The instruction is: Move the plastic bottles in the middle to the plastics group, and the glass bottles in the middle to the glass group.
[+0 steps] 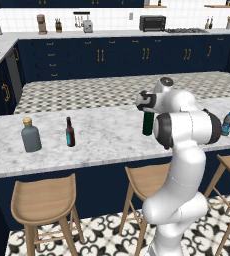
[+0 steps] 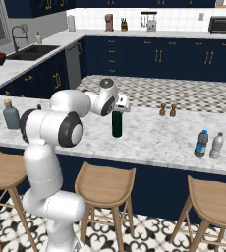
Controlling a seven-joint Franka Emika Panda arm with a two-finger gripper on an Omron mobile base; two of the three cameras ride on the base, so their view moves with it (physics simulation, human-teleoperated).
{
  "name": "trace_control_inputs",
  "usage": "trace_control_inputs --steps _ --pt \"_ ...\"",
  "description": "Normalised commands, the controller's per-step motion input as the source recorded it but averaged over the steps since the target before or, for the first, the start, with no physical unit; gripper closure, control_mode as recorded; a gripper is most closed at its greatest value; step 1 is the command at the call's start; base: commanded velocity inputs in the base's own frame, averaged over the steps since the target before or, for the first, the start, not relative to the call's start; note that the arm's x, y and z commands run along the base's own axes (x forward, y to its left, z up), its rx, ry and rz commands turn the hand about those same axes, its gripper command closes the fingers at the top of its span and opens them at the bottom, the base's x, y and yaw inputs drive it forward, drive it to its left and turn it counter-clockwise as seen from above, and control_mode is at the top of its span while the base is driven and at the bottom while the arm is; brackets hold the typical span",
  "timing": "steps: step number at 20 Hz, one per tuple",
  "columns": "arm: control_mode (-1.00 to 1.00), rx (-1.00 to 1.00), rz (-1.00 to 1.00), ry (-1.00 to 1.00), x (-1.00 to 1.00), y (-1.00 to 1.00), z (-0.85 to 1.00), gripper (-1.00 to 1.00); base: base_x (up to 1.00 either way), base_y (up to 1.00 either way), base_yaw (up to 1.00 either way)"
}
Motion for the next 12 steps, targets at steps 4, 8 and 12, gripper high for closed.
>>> trace_control_inputs --steps 4,8,12 --pt "-1.00 0.00 0.01 0.00 0.13 0.00 -0.09 -1.00 0.00 0.00 0.00" --pt "-1.00 0.00 0.00 0.00 0.04 0.00 -0.14 -1.00 0.00 0.00 0.00" --pt "-1.00 0.00 0.00 0.01 0.07 0.00 -0.22 -1.00 0.00 0.00 0.00"
